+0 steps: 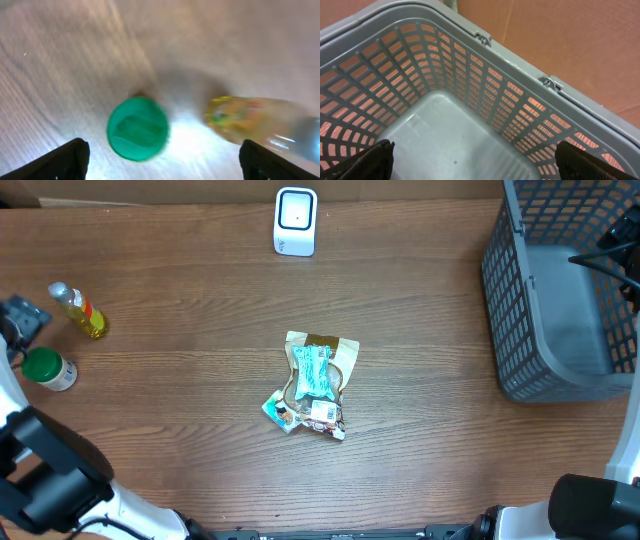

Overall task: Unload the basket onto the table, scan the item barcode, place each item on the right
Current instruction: 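Lower the green-capped jar beside the yellow bottle and release it, then move the open left gripper over the packets at table center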

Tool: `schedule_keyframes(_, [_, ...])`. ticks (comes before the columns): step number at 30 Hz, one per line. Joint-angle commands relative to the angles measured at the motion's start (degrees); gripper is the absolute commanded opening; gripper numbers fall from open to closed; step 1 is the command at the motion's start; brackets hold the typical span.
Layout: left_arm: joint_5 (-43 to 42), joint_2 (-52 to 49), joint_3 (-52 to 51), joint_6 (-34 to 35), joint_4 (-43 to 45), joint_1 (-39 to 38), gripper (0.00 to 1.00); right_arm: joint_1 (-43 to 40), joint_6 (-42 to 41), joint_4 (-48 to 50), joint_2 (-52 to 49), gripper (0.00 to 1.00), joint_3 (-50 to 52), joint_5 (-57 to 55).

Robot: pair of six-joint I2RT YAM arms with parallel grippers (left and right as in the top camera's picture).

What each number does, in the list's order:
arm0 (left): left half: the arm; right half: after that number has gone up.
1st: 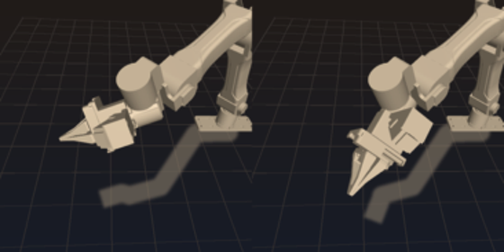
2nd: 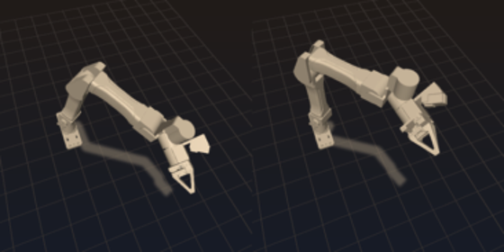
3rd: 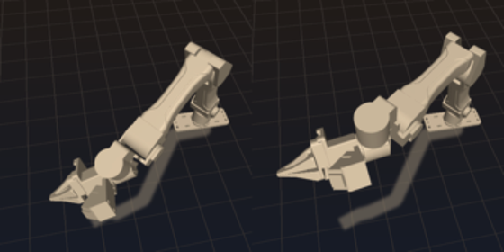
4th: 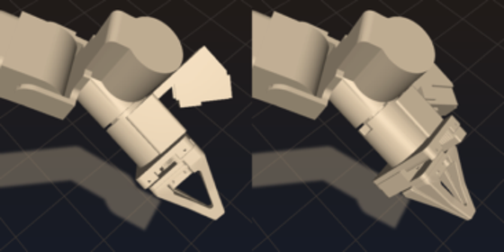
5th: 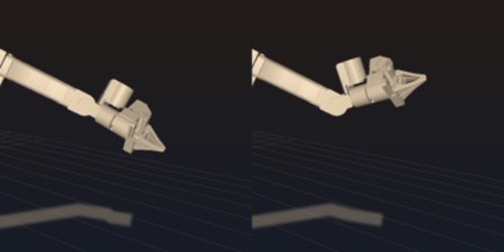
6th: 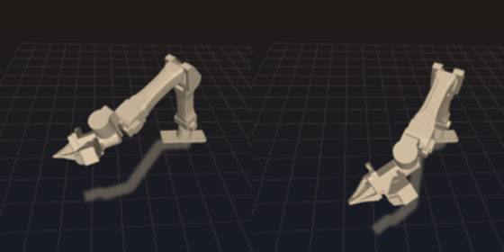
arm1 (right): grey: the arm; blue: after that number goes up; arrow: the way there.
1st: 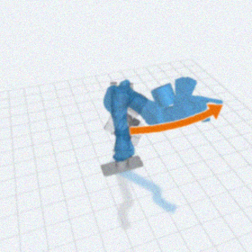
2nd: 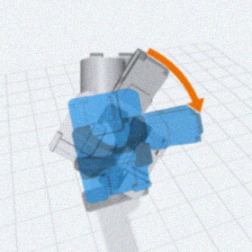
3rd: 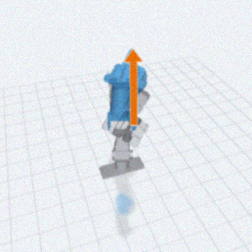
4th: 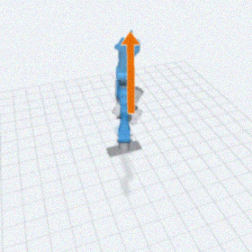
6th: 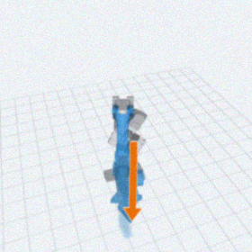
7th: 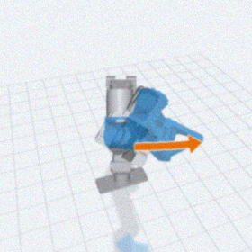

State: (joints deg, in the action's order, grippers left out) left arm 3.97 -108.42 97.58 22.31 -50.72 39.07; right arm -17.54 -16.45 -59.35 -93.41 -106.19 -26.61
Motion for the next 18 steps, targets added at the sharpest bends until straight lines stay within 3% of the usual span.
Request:
schedule_keyframes(1, [-10.4, 4.7, 1.8, -0.5, -0.6, 0.1, 0.93, 0.0, 0.2, 0.3, 0.1, 1.00, -0.3, -0.8])
schedule_keyframes(4, [-19.2, 7.0, 1.8, -0.8, -4.4, -0.4, 0.91, 0.0, 0.2, 0.3, 0.1, 1.00, -0.3, -0.8])
schedule_keyframes(8, [-28.6, 8.0, 1.8, -6.7, -10.9, -3.3, 0.86, 0.0, 0.2, 0.3, 0.1, 1.00, -0.3, -0.8])
schedule_keyframes(18, [-28.9, 8.0, 0.9, -13.6, -19.7, -23.1, 0.85, 0.0, 0.2, 0.3, 0.1, 1.00, -0.3, -0.8])
